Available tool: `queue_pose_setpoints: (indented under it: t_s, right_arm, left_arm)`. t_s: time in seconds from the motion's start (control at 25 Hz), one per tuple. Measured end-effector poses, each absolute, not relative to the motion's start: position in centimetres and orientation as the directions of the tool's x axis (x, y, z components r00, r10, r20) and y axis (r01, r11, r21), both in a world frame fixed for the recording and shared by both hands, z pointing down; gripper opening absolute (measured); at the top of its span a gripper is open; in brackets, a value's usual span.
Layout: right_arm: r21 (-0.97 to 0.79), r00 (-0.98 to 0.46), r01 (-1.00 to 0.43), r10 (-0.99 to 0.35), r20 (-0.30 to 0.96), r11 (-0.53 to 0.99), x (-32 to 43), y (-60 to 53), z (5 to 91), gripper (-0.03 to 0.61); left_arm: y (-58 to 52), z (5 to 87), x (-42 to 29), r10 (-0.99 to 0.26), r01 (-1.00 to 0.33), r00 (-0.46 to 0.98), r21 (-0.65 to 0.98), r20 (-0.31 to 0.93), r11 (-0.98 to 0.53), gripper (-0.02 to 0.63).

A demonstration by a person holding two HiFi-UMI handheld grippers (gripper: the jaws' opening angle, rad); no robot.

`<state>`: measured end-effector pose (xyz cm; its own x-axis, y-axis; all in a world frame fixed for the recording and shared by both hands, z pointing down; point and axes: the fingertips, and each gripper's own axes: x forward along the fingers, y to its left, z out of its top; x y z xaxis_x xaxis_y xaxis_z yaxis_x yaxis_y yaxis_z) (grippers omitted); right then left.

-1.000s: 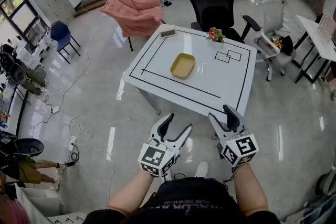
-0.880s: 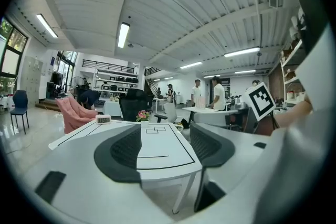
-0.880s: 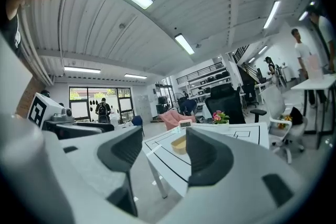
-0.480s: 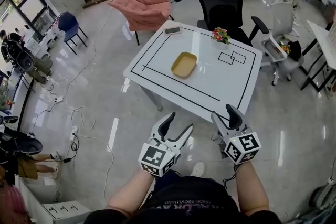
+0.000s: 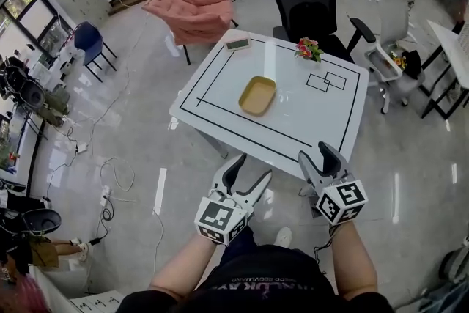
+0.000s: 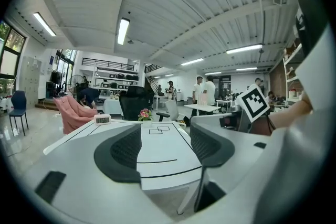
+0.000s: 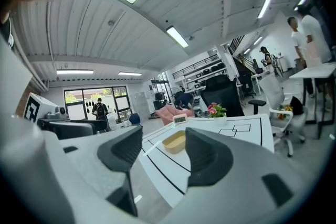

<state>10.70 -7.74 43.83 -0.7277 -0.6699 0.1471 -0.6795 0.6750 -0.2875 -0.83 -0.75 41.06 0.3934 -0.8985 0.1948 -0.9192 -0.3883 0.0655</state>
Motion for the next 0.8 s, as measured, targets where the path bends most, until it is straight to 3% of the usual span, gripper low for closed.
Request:
queue_pose_setpoints:
  t_s: [0.8]
  right_arm:
    - [-0.256, -0.530, -0.840, -0.823, 0.202, 0.478, 3.1, -15.5, 44.6, 0.245]
  left_arm:
    - [-10.9, 41.3, -9.6, -0.777, -0.796, 0.605, 0.111, 0.174, -0.595, 0.284]
